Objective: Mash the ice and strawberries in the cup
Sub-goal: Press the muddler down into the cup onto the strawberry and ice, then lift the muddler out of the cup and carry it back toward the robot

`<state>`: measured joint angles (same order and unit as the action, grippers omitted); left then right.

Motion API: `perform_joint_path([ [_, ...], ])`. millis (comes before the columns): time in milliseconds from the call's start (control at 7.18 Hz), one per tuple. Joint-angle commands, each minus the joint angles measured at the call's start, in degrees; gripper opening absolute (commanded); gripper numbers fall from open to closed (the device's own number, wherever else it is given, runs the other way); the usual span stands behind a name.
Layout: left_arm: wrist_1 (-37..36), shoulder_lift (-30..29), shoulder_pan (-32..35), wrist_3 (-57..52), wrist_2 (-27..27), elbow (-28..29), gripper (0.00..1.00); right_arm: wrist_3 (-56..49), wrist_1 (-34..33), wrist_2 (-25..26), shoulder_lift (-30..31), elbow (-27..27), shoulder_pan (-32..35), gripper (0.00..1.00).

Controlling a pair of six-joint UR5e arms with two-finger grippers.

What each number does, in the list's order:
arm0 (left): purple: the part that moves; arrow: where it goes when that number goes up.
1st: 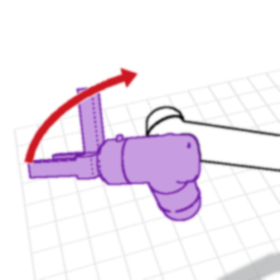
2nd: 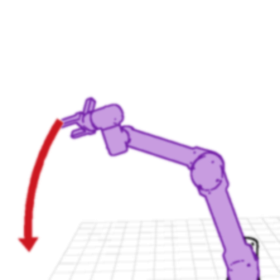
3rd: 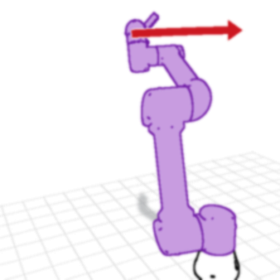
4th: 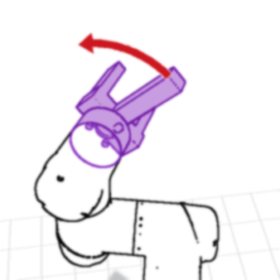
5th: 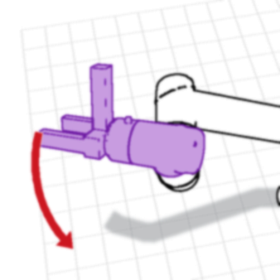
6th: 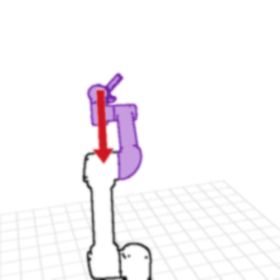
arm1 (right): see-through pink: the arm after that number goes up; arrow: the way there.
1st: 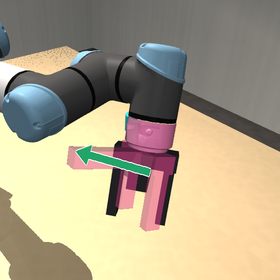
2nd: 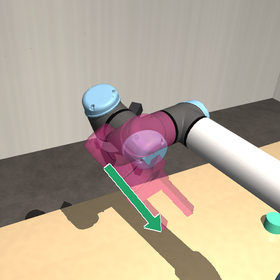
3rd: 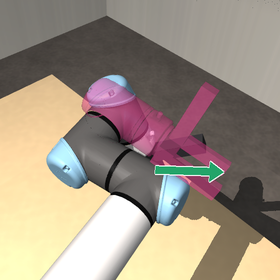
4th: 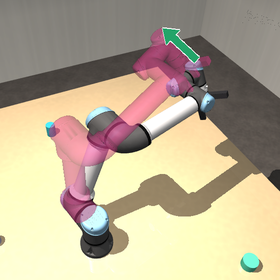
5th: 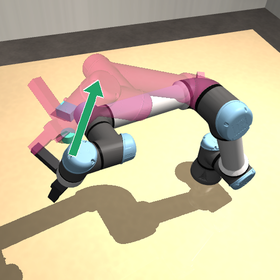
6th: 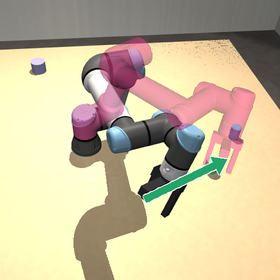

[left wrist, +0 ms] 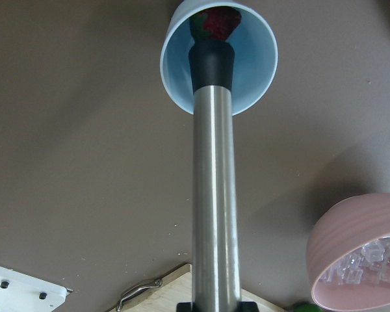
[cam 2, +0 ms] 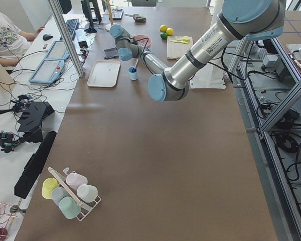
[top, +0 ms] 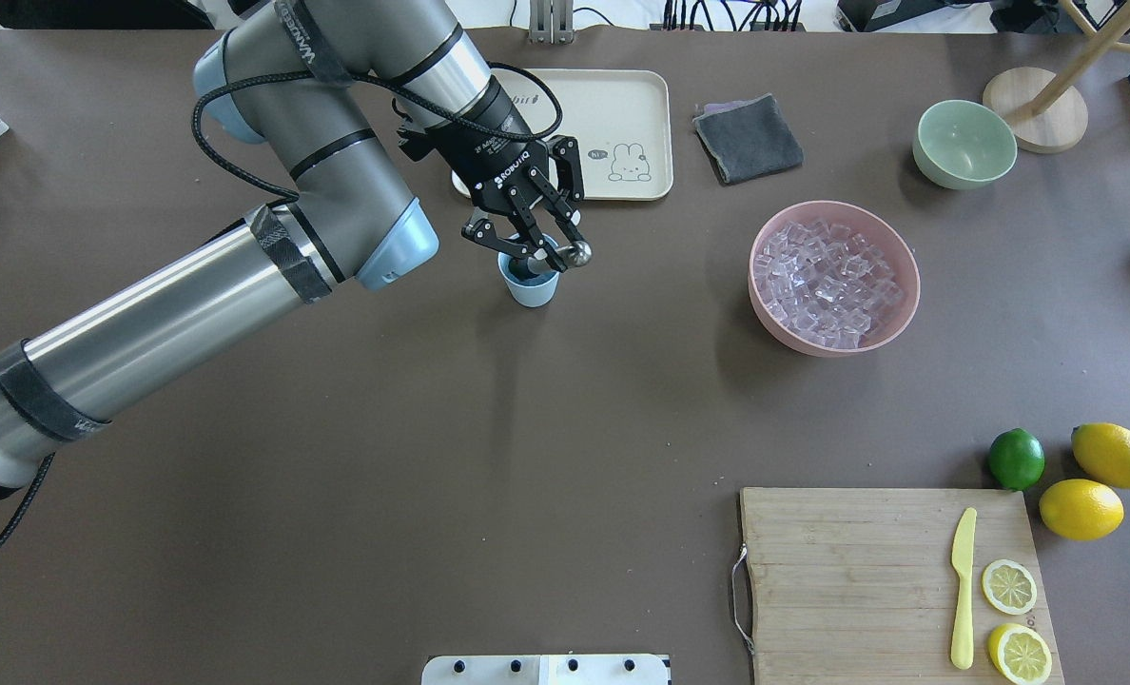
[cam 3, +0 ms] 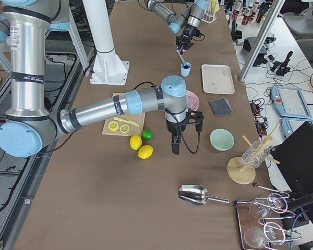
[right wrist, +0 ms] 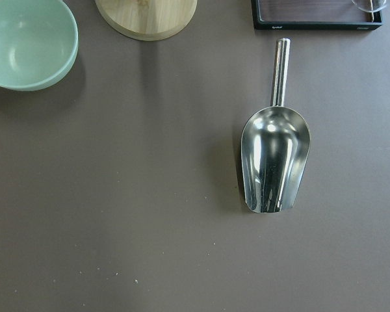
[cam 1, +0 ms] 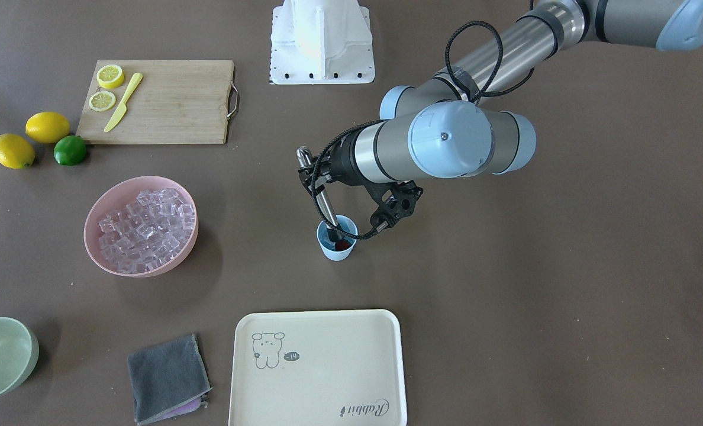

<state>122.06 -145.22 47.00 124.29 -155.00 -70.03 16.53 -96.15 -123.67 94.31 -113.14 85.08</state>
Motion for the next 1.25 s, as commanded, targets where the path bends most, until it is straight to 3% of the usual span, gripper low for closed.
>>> perform_joint_path([
  [0, -0.1, -0.9, 3.3, 3.6, -2.2, -3.0, 0.0, 0.0, 0.0, -0.2, 0.0, 0.2, 0.0, 0.96],
  [278, 0.1, 2.6, 8.7, 0.3, -3.9, -6.6, 0.0, 0.0, 0.0, -1.0, -0.1, -0.2, 0.1, 0.96],
  [557, 0.3, 9.5, 12.9, -10.8, -3.5, -7.4, 0.0, 0.0, -0.2, -1.9, 0.1, -0.2, 0.2, 0.97],
  [1114, 0.1, 23.0, 27.6, -34.7, -2.7, -8.4, 0.0, 0.0, -0.2, -5.6, -0.8, -0.2, 0.1, 0.97],
])
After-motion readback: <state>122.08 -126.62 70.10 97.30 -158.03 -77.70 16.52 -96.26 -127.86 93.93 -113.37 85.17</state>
